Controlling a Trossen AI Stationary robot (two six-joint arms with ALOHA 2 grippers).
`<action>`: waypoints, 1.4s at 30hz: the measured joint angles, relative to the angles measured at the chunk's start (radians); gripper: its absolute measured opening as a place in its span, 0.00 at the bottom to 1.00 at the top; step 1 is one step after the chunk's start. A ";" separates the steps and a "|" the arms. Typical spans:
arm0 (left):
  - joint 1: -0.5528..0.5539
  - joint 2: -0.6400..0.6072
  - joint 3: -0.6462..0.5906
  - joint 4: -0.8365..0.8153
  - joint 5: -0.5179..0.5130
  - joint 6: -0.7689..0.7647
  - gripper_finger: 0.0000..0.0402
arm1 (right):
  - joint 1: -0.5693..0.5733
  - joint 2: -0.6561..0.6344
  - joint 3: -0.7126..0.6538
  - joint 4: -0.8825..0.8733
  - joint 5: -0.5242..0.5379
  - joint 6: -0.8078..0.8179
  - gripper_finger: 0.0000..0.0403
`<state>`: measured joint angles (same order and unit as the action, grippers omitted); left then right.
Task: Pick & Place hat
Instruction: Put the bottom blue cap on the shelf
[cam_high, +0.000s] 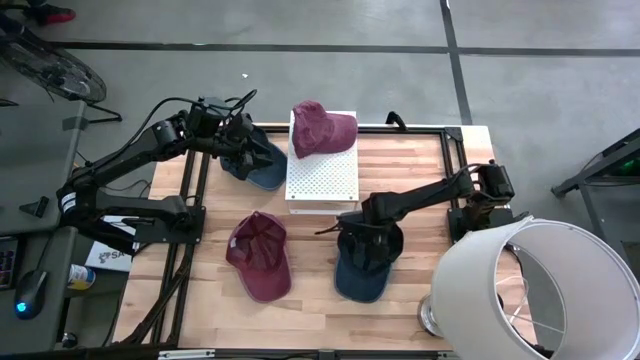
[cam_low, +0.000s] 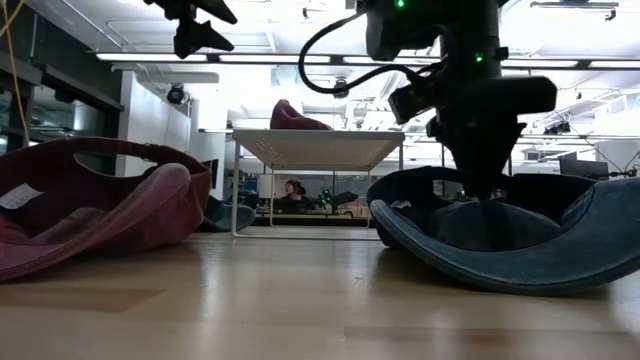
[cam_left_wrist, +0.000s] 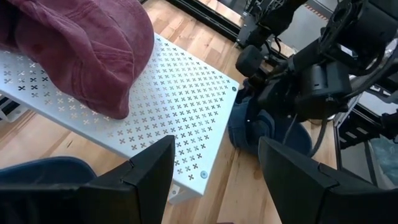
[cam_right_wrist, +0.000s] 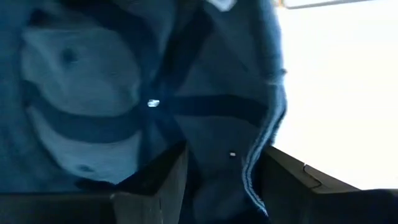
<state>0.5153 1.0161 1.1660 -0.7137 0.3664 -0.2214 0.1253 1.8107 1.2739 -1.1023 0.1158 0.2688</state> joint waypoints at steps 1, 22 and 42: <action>0.000 0.000 0.000 0.000 0.003 0.000 0.58 | 0.000 0.000 0.000 -0.002 0.009 0.001 0.42; 0.000 0.000 0.000 0.000 -0.001 0.000 0.58 | 0.002 0.000 0.000 -0.006 0.093 -0.115 0.58; 0.000 0.000 0.000 0.000 -0.001 0.000 0.58 | 0.001 0.000 0.000 -0.061 0.178 -0.082 0.17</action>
<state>0.5152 1.0161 1.1660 -0.7139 0.3656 -0.2214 0.1262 1.8107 1.2739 -1.1633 0.2938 0.1867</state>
